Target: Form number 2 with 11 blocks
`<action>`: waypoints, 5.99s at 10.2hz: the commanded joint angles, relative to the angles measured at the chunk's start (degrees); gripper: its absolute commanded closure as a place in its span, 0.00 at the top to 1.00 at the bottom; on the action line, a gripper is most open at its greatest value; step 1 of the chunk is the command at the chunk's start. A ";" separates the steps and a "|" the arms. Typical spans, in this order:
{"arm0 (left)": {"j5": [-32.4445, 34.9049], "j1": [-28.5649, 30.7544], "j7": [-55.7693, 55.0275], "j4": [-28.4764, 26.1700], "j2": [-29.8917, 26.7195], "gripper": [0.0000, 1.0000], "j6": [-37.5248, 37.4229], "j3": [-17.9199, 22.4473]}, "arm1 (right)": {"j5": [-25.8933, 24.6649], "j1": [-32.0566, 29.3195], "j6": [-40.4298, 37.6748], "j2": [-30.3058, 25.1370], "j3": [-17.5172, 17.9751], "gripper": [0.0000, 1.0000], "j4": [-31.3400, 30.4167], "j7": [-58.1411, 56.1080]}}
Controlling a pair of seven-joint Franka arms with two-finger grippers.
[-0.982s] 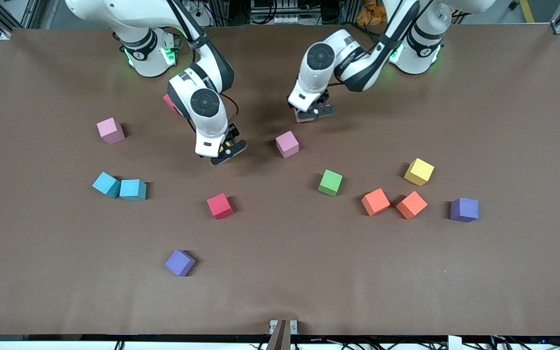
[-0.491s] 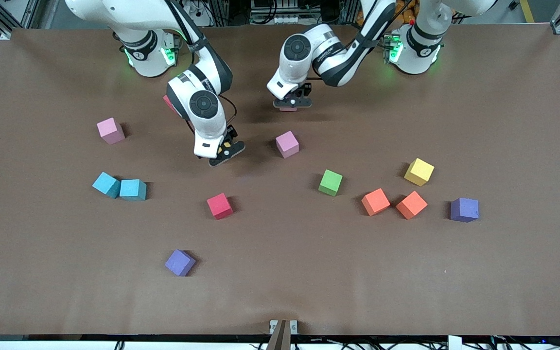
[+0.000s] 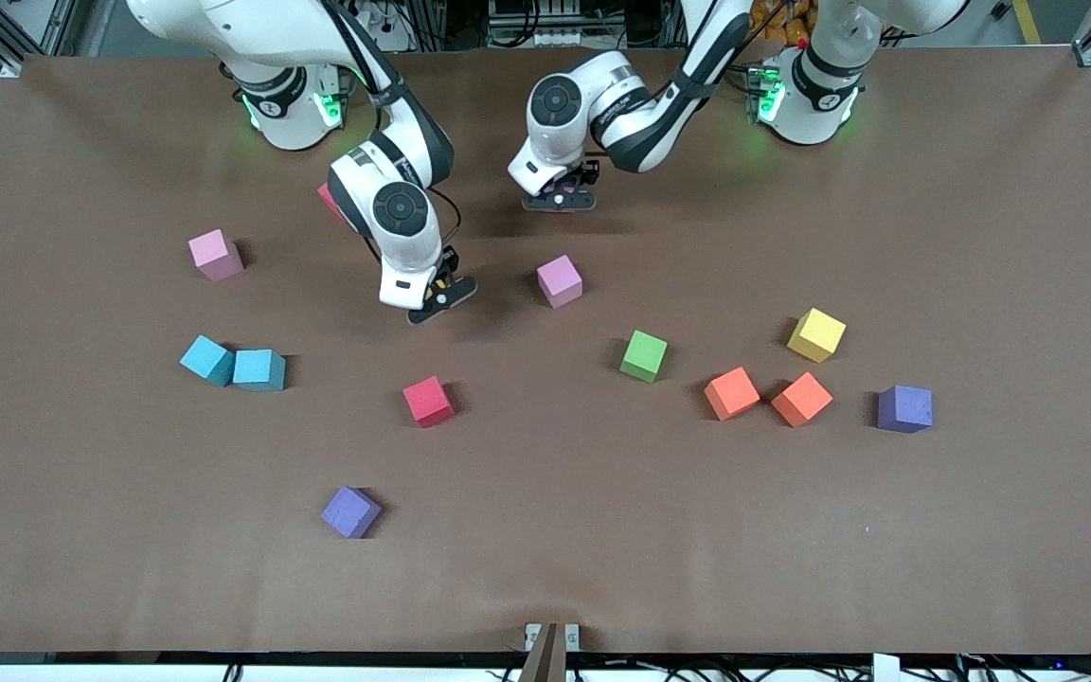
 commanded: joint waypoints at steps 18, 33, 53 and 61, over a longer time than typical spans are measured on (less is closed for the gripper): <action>2.86 -3.64 -9.54 9.30 3.09 1.00 -6.83 3.68 | -0.07 -9.46 -16.54 -4.64 0.40 0.00 13.93 -0.55; 7.00 19.01 -8.58 17.39 -1.31 1.00 -16.67 6.32 | 0.89 -6.39 -22.06 -7.10 7.95 0.00 14.11 -18.47; 12.01 42.77 -2.25 32.07 -1.40 1.00 -27.84 6.50 | -3.24 17.26 -11.71 12.68 16.40 0.00 27.04 -26.75; 11.05 42.42 -1.72 32.94 -0.87 1.00 -27.84 6.14 | -3.15 17.34 -11.45 14.78 15.43 0.00 26.50 -26.49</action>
